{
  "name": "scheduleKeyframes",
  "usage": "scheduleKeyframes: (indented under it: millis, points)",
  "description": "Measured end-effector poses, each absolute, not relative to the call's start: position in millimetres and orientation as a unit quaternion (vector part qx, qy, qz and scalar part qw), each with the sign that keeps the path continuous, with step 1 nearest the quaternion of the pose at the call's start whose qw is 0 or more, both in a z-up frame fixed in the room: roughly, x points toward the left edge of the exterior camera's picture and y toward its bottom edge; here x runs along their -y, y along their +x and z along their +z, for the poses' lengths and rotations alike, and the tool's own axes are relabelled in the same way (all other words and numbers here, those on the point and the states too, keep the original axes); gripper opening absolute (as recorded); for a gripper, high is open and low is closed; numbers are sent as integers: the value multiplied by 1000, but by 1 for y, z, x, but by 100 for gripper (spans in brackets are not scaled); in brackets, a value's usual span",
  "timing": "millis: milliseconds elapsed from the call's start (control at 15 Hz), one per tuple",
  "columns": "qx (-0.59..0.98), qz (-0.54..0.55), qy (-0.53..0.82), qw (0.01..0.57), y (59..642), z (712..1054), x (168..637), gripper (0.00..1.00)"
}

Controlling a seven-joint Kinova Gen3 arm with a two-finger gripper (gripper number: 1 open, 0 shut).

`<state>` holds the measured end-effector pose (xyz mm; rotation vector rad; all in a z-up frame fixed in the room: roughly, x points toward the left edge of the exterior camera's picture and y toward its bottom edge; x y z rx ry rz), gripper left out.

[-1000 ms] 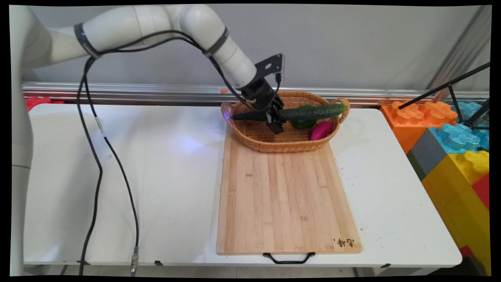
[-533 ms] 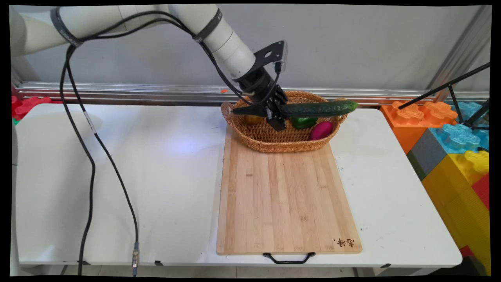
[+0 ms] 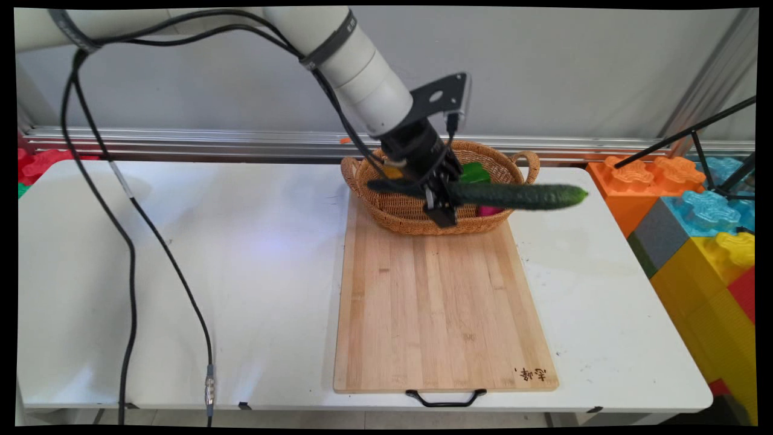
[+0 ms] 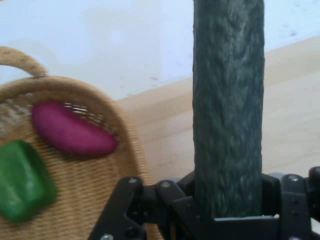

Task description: Place the picked object on the cutting board

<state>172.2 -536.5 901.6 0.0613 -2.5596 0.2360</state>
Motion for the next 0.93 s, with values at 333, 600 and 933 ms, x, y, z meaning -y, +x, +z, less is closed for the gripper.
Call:
scheduleKeyframes:
  millis: [333,600,933]
  points:
    - [963,65,87,245,165,887,490,0]
    - [965,61,119,226,168,863,479,0]
    - [965,63,155,203,169,826,474,0]
